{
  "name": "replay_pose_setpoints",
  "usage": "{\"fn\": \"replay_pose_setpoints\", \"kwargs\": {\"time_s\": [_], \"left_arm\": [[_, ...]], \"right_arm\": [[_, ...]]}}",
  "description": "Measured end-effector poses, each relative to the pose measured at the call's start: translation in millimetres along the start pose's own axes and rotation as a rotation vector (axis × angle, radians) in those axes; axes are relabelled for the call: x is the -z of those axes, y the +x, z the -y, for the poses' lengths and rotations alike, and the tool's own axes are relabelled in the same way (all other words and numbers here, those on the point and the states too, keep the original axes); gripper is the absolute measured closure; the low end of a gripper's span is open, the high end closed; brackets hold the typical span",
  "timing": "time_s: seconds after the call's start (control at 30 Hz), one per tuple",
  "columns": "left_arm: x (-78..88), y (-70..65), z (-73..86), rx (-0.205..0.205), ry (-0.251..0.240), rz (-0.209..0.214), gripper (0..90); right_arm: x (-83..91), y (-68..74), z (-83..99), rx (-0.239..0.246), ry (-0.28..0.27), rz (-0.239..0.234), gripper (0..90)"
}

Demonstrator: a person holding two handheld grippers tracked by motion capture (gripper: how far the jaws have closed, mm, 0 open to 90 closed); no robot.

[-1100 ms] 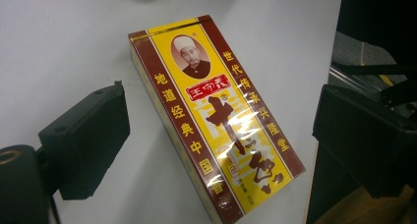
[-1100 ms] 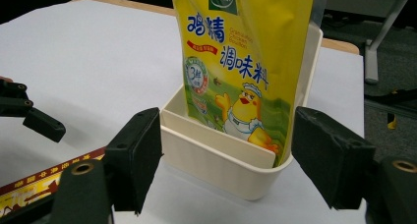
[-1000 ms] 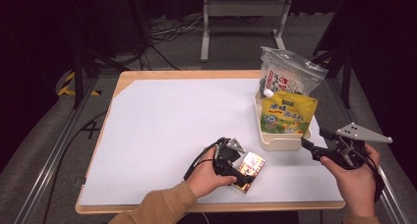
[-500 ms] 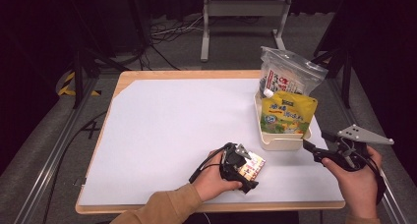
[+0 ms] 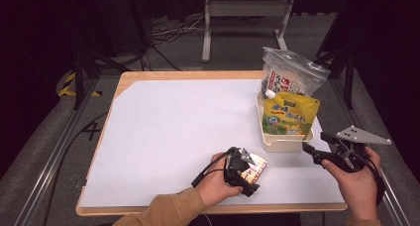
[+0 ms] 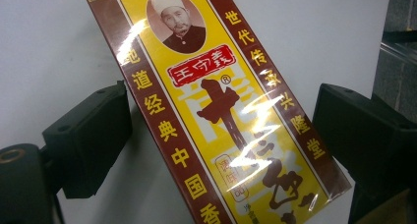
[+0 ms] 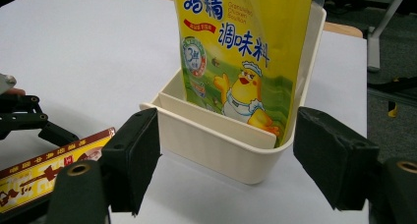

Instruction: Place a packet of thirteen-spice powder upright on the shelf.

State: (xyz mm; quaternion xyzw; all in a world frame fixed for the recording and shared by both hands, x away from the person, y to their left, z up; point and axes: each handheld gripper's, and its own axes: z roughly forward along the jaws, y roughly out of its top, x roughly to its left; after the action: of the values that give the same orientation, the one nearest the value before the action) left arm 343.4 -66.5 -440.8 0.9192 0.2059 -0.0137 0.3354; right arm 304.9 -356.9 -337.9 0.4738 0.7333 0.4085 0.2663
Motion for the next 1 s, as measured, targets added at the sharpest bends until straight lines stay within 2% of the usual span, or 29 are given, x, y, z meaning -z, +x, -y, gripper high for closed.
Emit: {"fn": "replay_pose_setpoints", "kwargs": {"time_s": [0.07, 0.1, 0.17, 0.23, 0.43, 0.63, 0.67, 0.8, 0.87, 0.93, 1.0], "left_arm": [[0.4, 0.1, 0.1, -0.002, 0.004, -0.002, 9.6], [0.6, -0.6, 0.3, 0.009, 0.000, -0.004, 9.6], [2.5, 1.2, 0.3, 0.002, 0.008, -0.008, 13.1], [5.1, 3.6, 0.8, 0.020, 0.010, -0.005, 17.1], [8.9, 8.5, 1.9, 0.035, 0.004, -0.008, 27.3], [10.2, 7.2, 3.5, 0.049, -0.003, -0.020, 29.1], [11.2, 8.2, 3.7, 0.033, 0.003, -0.022, 29.4], [13.5, 6.9, 6.2, 0.038, -0.037, -0.035, 31.7], [14.9, 8.6, 7.3, 0.028, -0.050, -0.037, 32.3], [15.8, 7.8, 8.6, 0.042, -0.057, -0.030, 32.6], [17.5, 8.1, 9.3, 0.027, -0.064, -0.035, 32.7]], "right_arm": [[-0.3, 0.1, 0.0, 0.002, 0.000, 0.000, 26.0], [-0.5, 0.2, -0.1, 0.005, -0.002, -0.002, 26.0], [-0.7, 1.1, -0.2, 0.005, 0.001, -0.005, 26.0], [-1.0, 1.2, 0.2, 0.006, -0.003, -0.007, 25.6], [-3.0, 1.5, 1.0, 0.015, -0.008, -0.012, 26.8], [-4.9, 4.1, 0.1, 0.045, -0.025, -0.040, 32.6], [-5.0, 4.6, -0.1, 0.048, -0.028, -0.043, 33.5], [-4.0, 5.8, -0.8, 0.040, -0.031, -0.058, 36.7], [-3.6, 6.5, -1.2, 0.032, -0.025, -0.067, 37.3], [-3.5, 7.3, -1.7, 0.032, -0.021, -0.067, 37.8], [-3.0, 8.4, -2.4, 0.026, -0.019, -0.068, 38.6]]}}
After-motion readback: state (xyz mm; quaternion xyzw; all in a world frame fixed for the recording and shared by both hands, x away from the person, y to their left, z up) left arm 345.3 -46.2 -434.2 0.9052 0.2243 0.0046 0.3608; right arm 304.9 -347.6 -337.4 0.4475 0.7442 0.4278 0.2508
